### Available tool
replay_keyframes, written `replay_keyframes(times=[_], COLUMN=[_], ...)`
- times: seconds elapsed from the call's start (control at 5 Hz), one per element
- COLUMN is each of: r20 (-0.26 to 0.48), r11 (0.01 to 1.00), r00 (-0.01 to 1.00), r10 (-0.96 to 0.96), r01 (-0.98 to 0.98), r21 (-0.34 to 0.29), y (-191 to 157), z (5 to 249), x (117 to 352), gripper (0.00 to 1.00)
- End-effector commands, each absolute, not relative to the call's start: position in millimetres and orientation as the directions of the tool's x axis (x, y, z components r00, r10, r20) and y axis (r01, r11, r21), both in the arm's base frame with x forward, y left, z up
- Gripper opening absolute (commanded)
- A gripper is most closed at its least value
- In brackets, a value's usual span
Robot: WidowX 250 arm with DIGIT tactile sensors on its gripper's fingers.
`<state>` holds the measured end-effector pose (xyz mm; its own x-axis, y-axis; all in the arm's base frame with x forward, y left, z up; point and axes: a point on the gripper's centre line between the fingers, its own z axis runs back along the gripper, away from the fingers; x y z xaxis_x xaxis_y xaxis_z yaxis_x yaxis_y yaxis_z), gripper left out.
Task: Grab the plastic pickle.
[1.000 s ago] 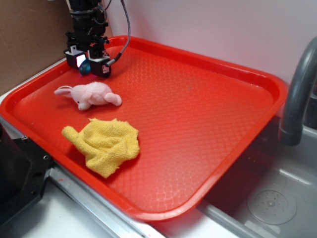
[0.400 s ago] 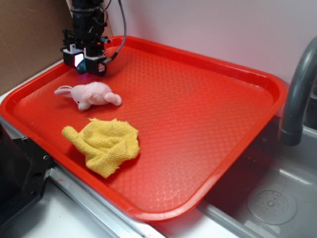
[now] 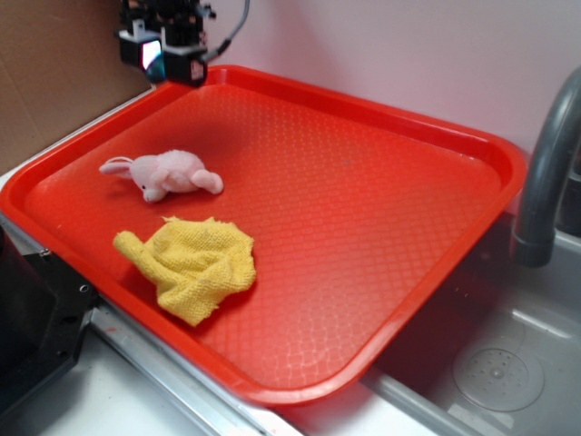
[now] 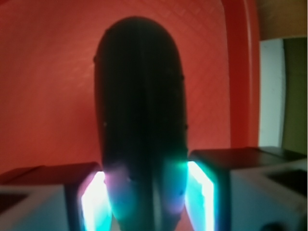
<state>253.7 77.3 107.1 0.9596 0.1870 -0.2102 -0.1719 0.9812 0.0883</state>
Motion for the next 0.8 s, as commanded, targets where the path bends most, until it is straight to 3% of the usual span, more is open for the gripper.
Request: replay_keyframes(times=[0.0, 0.2, 0.6], r20=[-0.061, -0.036, -0.093], r11=[0.996, 0.998, 0.999], r00=[0.994, 0.997, 0.995], r10=[0.086, 0.068, 0.025], r01=[-0.085, -0.068, -0.022], r21=[0.017, 0.019, 0.037], y=[27.6, 14.3, 21.9], z=[200.7, 219.5, 220.1], x=[242.8, 225.4, 222.6], gripper=[0.0, 0.0, 0.0])
